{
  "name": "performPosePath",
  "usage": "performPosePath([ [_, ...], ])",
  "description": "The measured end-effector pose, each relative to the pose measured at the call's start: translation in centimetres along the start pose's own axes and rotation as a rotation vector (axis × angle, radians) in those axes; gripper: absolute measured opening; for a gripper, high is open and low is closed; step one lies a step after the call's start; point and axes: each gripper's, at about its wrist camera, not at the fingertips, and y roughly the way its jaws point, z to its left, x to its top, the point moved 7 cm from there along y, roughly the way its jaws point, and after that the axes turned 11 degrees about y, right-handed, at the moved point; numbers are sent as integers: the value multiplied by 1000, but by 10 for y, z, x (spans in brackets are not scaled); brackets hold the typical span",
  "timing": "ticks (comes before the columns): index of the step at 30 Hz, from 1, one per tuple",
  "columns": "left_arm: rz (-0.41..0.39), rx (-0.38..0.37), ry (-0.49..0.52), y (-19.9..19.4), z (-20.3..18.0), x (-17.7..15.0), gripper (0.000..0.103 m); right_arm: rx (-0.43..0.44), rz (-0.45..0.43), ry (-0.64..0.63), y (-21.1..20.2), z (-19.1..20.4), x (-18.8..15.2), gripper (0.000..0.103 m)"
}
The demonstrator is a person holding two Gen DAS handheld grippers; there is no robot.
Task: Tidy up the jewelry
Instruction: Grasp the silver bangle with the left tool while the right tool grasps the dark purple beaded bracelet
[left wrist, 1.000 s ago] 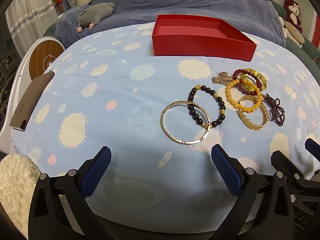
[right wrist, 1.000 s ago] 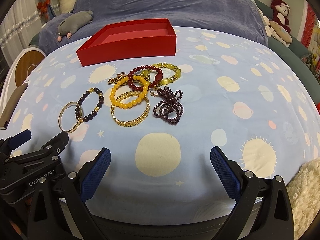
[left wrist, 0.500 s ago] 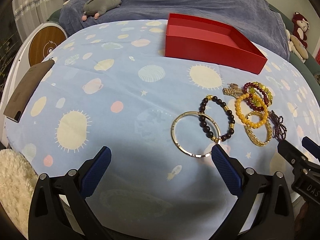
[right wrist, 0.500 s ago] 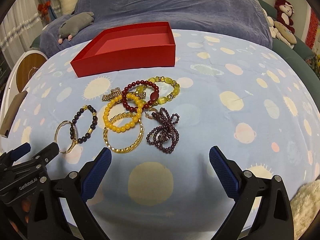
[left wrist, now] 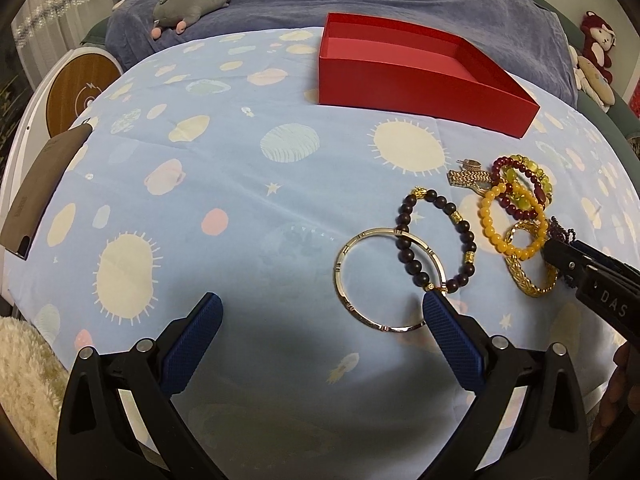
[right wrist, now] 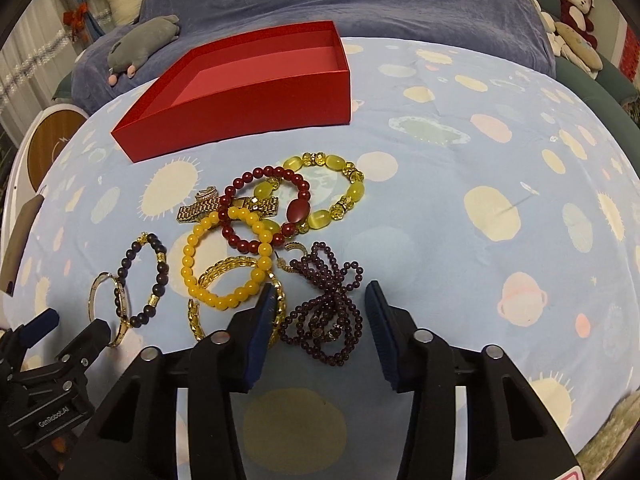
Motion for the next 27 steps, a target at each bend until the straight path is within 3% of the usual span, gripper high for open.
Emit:
performPosePath([
  [3, -4, -19, 17, 0, -7, 2, 96, 19, 6, 16, -2, -5, 0, 17],
  [15, 33, -25, 45, 14, -18, 8, 95, 59, 6, 101, -17, -26, -16, 15],
  [17, 24, -20, 38, 12, -17, 8, 90, 57, 5, 100, -16, -25, -17, 15],
  [24, -15, -26, 44, 4, -18, 11, 50, 66, 4, 107, -19, -27, -18, 24],
  [27, -20, -33, 44, 3, -18, 10, 47, 77, -6, 122, -25, -29, -19, 25],
])
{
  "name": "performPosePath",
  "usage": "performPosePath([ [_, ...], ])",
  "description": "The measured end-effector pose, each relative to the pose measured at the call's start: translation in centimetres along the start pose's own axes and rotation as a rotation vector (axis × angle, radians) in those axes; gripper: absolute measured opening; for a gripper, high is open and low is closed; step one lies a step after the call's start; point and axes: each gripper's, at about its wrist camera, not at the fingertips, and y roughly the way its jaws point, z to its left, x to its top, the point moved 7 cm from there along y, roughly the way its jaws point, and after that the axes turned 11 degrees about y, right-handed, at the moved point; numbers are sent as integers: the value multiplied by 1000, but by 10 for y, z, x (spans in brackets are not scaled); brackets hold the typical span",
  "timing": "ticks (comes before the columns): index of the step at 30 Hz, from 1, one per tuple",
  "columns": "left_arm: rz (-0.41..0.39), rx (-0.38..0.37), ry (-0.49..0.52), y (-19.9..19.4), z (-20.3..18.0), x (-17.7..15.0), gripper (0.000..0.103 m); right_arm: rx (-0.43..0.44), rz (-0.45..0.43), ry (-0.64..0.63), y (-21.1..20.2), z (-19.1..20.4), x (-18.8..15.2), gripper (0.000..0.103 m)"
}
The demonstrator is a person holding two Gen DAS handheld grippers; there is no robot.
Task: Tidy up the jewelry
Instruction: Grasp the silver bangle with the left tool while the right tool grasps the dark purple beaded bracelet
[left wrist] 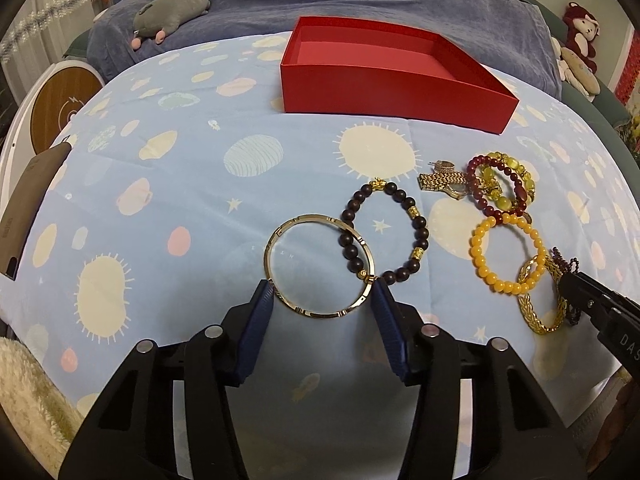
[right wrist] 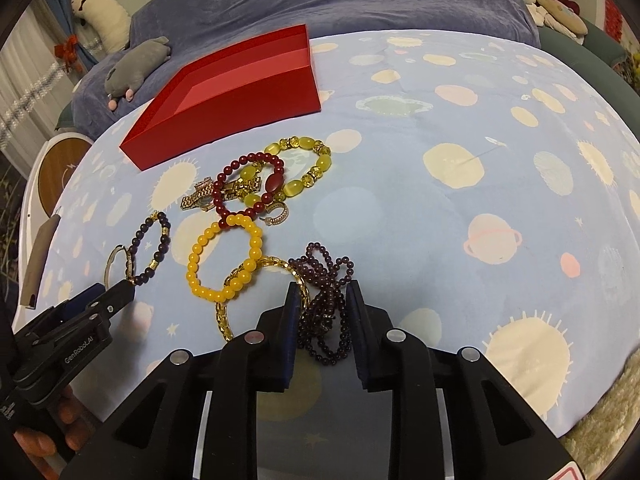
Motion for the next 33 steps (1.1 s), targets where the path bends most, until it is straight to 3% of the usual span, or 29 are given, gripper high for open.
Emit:
performPosePath([
  [3, -6, -9, -13, -2, 3, -1, 41, 11, -12, 15, -5, -3, 1, 27],
  [4, -7, -13, -18, -2, 3, -2, 32, 13, -12, 22, -6, -5, 2, 27],
  [6, -7, -31, -31, -4, 5, -4, 25, 24, -10, 43, -5, -7, 3, 27],
  [11, -7, -44, -64, -6, 13, -6, 25, 25, -9, 47, -2, -7, 3, 27],
  [12, -10, -44, -77, -6, 15, -6, 28, 28, -10, 47, -2, -7, 3, 27],
  [14, -21, -48, -100, -9, 18, -3, 50, 30, -16, 46, -4, -6, 3, 27],
  [15, -37, -24, -107, -12, 21, 0, 68, 31, -18, 46, -4, -6, 3, 27],
  [16, -59, -8, -111, -15, 24, 4, 80, 33, -19, 48, -5, -6, 4, 27],
  [18, -70, 6, -112, -14, 27, 11, 89, 39, -17, 56, -4, -7, 4, 27],
  [23, -9, -5, -100, 10, 26, 23, 88, 41, -14, 59, -2, -6, 4, 27],
  [25, 16, -15, -100, 18, 25, 22, 74, 39, -11, 57, -1, -5, 4, 27],
  [29, -1, 19, -72, 17, 22, 21, 61, 37, -9, 40, 1, -2, 5, 27],
  [30, -6, 22, -72, 16, 22, 21, 52, 33, -5, 36, 2, -1, 5, 27],
  [33, -5, 9, -86, 15, 23, 21, 52, 33, -7, 27, 3, 1, 6, 22],
])
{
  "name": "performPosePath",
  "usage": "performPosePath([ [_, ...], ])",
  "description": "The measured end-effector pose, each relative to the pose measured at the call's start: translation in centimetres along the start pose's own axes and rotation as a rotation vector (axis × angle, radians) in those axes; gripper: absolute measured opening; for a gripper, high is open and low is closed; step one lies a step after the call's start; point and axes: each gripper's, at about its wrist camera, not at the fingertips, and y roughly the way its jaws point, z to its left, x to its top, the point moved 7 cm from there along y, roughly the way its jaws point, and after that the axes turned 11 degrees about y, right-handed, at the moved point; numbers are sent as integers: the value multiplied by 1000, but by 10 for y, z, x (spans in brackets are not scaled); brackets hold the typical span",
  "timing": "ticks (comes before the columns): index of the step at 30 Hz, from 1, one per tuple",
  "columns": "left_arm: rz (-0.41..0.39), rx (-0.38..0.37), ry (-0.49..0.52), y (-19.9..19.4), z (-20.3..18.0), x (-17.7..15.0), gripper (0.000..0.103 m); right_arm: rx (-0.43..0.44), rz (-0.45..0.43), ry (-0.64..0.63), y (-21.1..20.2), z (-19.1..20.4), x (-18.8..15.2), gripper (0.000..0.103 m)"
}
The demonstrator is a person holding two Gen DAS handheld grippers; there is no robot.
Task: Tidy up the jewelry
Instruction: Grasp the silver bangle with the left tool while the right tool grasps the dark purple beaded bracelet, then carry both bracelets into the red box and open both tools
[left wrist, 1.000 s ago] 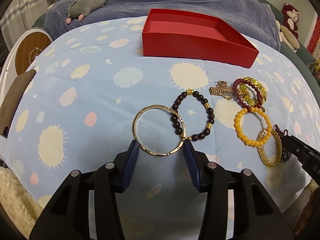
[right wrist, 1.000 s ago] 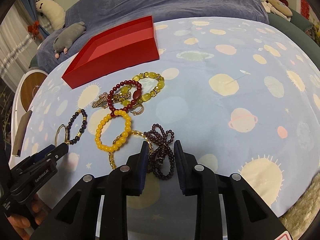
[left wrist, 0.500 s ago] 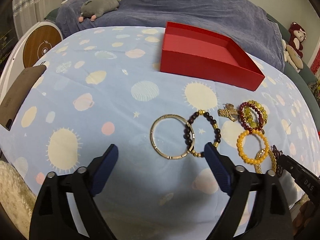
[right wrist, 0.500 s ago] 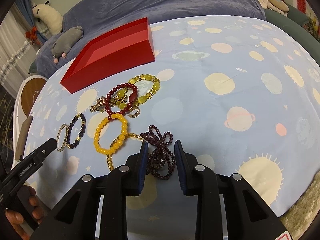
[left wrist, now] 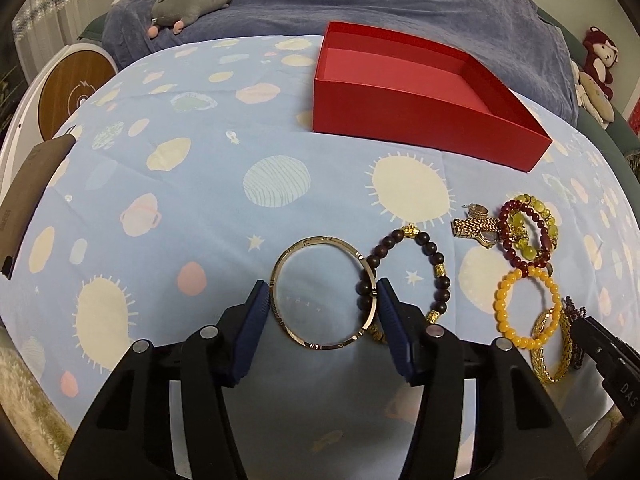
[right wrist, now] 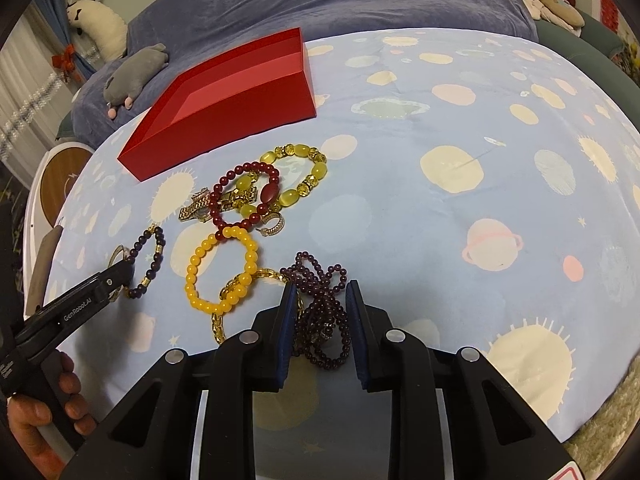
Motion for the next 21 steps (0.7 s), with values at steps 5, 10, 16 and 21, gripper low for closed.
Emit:
performPosePath([
  [5, -1, -5, -11, -7, 2, -5, 52, -3, -18, -45, -6, 4, -1, 7],
  [10, -6, -20, -26, -18, 3, -13, 52, -7, -17, -45, -9, 2, -4, 5],
  [16, -5, -21, -35, -26, 6, -21, 52, -2, 16, -14, -5, -4, -9, 9],
  [21, -16, -23, -37, -33, 6, -21, 52, 12, 16, -21, -7, -3, -10, 5],
])
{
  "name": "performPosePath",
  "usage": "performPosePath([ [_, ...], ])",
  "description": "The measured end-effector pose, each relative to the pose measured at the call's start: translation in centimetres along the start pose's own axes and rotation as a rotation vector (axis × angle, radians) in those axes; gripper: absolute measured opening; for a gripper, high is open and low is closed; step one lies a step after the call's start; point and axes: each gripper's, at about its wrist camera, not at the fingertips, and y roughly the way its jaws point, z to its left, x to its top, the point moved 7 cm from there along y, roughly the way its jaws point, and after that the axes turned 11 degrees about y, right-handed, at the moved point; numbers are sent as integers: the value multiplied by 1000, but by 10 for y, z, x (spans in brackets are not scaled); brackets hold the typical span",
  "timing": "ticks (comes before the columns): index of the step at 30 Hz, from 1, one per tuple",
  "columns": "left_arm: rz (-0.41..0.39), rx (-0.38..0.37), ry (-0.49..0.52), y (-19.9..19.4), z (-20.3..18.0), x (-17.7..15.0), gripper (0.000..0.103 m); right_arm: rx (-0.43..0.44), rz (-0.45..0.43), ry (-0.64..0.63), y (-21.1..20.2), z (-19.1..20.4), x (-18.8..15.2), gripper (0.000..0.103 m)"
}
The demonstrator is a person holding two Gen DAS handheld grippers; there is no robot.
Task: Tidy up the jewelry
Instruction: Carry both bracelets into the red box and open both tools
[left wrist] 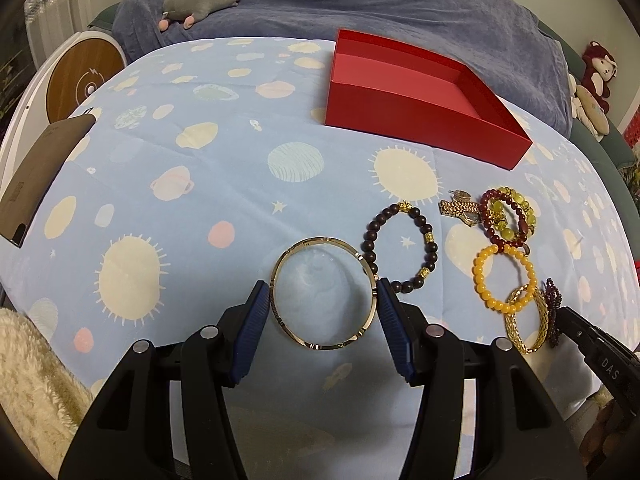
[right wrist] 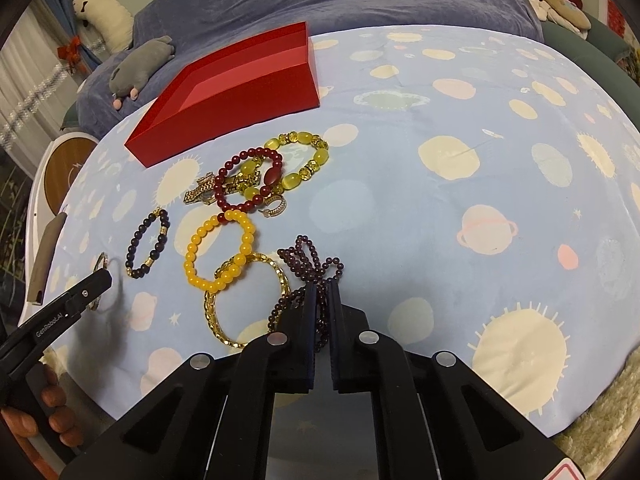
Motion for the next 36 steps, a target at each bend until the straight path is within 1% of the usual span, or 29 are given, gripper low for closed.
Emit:
performPosePath([
  [5, -15, -11, 6, -9, -3, 3, 52, 22, -31, -12, -14, 7, 4, 4],
  [11, -31, -25, 14, -22, -5, 14, 52, 55, -32, 20, -28, 5, 11, 4],
  [14, -47, -34, 24, -28, -7, 26, 52, 70, -41, 26, -36, 8, 21, 4],
  [17, -58, -48, 28, -31, -9, 44, 52, 83, -64, 11, -43, 16, 40, 4],
  [21, -79, -49, 39, -27, -10, 76, 52, 113, -97, -23, -45, 32, 76, 4],
  [26, -94, -64, 44, -10, -10, 130, 52, 166, -111, -31, -29, 58, 135, 4],
  [29, -109, -74, 55, 5, -12, 169, 52, 180, -119, -55, -11, 79, 174, 4],
  [33, -112, -87, 58, 37, -14, 220, 52, 181, -121, -72, 21, 102, 222, 4],
  [36, -109, -73, 70, 66, -15, 253, 52, 174, -108, -67, 52, 114, 252, 4],
])
